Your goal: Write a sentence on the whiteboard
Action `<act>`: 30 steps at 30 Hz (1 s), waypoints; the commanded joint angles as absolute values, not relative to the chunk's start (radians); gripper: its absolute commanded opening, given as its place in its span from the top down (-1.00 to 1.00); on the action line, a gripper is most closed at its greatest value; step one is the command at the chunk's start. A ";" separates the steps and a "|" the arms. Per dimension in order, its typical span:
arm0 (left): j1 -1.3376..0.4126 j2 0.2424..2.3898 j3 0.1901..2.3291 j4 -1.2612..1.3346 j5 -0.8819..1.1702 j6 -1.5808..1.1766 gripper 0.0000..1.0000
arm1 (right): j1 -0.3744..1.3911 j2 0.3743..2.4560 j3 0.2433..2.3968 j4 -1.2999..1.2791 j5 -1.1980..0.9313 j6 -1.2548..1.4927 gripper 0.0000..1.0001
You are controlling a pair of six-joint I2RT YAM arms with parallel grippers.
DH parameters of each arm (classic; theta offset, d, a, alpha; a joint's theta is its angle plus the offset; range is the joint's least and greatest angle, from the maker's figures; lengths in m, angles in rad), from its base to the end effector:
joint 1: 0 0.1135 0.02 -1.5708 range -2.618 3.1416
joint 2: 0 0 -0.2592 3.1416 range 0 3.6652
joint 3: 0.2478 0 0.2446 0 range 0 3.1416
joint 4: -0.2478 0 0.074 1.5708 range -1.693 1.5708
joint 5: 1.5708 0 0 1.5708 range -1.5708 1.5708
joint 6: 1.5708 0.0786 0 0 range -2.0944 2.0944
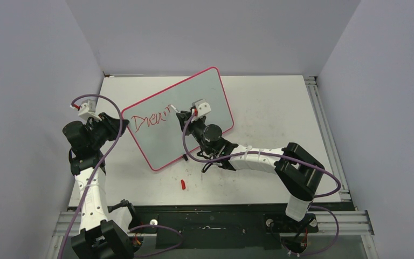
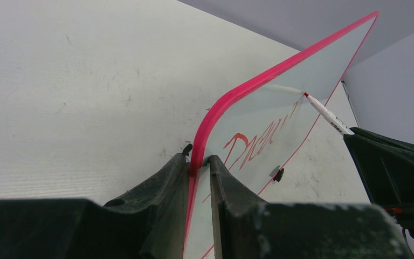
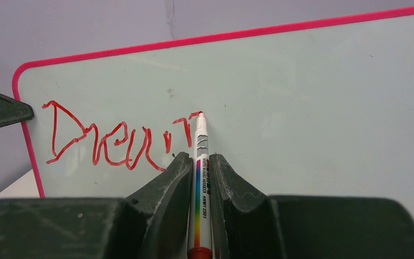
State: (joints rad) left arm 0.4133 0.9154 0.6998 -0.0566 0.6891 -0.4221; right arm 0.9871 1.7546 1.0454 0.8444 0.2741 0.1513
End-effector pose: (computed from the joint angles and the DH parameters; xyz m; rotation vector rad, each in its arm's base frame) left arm 0.2364 0.0491 0.2907 -0.2759 1.8045 -0.6379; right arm 0.2573 0.3510 0.2796 -0.3829 1.4323 0.7338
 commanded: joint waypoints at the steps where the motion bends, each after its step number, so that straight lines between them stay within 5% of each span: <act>1: 0.397 0.920 0.706 -0.063 0.729 -0.417 0.63 | 0.968 1.738 1.047 0.865 0.305 0.161 0.89; 30: 0.396 0.919 0.709 -0.061 0.726 -0.417 0.63 | 1.021 1.643 0.932 0.861 0.340 0.153 0.89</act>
State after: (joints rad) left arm 0.4133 0.9176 0.6998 -0.0566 0.6853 -0.4217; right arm 1.0042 1.7218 0.9466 0.8608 0.3134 0.1730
